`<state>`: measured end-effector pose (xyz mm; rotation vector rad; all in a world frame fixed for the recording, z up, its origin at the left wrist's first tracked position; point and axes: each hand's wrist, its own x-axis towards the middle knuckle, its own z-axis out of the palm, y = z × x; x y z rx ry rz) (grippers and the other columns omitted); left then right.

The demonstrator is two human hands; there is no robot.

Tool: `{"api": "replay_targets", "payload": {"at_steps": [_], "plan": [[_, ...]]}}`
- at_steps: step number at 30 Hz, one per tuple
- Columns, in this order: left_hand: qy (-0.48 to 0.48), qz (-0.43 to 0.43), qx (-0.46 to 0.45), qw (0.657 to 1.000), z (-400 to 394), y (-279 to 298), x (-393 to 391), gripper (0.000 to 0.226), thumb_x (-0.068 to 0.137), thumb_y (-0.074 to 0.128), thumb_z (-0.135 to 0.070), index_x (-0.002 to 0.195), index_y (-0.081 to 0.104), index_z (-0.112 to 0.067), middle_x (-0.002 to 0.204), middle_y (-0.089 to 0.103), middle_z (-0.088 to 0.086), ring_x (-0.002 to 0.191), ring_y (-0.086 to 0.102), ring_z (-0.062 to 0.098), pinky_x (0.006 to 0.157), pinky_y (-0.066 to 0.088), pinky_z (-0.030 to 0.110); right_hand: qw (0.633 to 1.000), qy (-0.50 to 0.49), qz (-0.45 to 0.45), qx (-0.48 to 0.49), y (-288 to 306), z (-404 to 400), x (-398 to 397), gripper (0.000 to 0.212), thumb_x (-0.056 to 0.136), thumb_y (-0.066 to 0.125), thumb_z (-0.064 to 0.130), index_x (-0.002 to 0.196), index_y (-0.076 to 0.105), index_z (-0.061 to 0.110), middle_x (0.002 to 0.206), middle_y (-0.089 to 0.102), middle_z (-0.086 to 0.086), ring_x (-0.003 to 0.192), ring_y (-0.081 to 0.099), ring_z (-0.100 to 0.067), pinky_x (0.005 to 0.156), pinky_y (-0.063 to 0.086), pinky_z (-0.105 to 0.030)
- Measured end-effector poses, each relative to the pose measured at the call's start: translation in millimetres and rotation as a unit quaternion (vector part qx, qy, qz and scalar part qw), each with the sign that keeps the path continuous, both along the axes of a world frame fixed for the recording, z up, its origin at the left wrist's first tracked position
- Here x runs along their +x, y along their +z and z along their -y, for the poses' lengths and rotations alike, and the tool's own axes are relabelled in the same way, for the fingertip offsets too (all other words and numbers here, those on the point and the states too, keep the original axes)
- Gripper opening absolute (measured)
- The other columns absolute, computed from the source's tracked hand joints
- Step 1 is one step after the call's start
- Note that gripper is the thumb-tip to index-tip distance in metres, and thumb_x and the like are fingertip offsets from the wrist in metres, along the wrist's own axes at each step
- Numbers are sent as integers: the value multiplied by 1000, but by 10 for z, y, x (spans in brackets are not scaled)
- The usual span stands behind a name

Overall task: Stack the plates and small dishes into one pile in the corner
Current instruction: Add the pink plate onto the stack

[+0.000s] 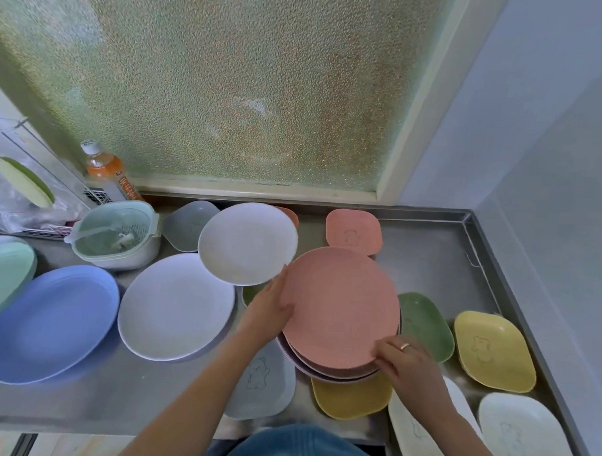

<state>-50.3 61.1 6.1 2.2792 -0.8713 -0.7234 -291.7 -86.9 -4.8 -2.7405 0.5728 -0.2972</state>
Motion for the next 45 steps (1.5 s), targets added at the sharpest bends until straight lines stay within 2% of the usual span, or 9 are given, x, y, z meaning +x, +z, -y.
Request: {"api": "replay_targets", "payload": {"at_steps": [4, 14, 22, 25, 27, 30, 33, 38, 45], "plan": [[-33, 46, 28, 998, -16, -52, -32, 77, 82, 46, -11, 150, 12, -23, 154, 29, 1, 141, 28, 23, 110, 32, 41, 999, -7, -27, -37, -48, -7, -169, 16, 78, 48, 40, 75, 62, 32, 80, 65, 23, 86, 50, -5, 70, 27, -21], [-43, 66, 46, 996, 30, -65, -24, 68, 91, 41, -9, 151, 9, -17, 156, 24, 3, 143, 24, 24, 115, 23, 36, 998, -55, -33, -25, -3, -41, -75, 26, 78, 45, 48, 80, 66, 33, 83, 67, 22, 92, 45, -4, 73, 38, -26], [-27, 100, 33, 994, 68, -75, -1, 59, 96, 34, -12, 150, 14, -23, 144, 46, 4, 125, 49, 27, 102, 42, 41, 997, -41, -15, -69, -88, -20, -63, 68, 97, 16, 51, 82, 77, 26, 89, 74, 10, 100, 47, -18, 86, 37, -36], [-23, 96, 34, 995, 69, -88, 13, 61, 96, 36, -11, 150, 13, -24, 144, 47, 5, 124, 50, 28, 100, 43, 41, 999, -12, -11, -42, -131, 3, -14, 54, 94, 29, 47, 84, 77, 24, 90, 75, 8, 107, 47, -16, 84, 50, -31], [-14, 93, 21, 995, 72, -112, 23, 61, 94, 38, -10, 150, 17, -25, 138, 52, 6, 122, 51, 28, 100, 42, 40, 1000, 12, -24, -13, -133, 17, -10, 36, 83, 42, 34, 86, 77, 24, 91, 75, 7, 110, 47, -13, 91, 39, -17], [15, 86, -29, 996, 77, -152, 49, 55, 93, 40, -9, 145, 32, -23, 128, 59, 7, 119, 52, 27, 98, 41, 33, 999, 11, -29, 22, -96, 3, 55, 27, 83, 51, 26, 94, 76, 26, 102, 71, 12, 118, 54, -13, 90, 40, -16], [38, 76, -83, 993, 62, -162, 71, 49, 93, 39, -9, 140, 41, -23, 130, 57, 4, 124, 49, 25, 101, 37, 32, 991, 7, -68, 111, -86, 27, 119, 28, 92, 55, 17, 116, 66, 26, 124, 53, 20, 130, 24, 3, 104, 22, -16], [-5, 78, -20, 997, 10, -146, 70, 59, 95, 40, -13, 149, 20, -24, 146, 44, 4, 131, 44, 28, 106, 38, 42, 981, -14, -65, 181, -30, 24, 111, 28, 86, 64, 15, 112, 68, 25, 129, 56, 13, 131, 25, 2, 106, 19, -16], [-46, 76, 49, 995, -37, -186, 17, 65, 99, 36, -31, 151, -2, -26, 157, 21, -3, 125, 50, 29, 97, 46, 46, 931, -167, 66, 318, 32, -84, 242, 45, 90, 54, 7, 123, 53, 39, 142, 36, 21, 136, 27, -2, 110, 22, -28]]}}
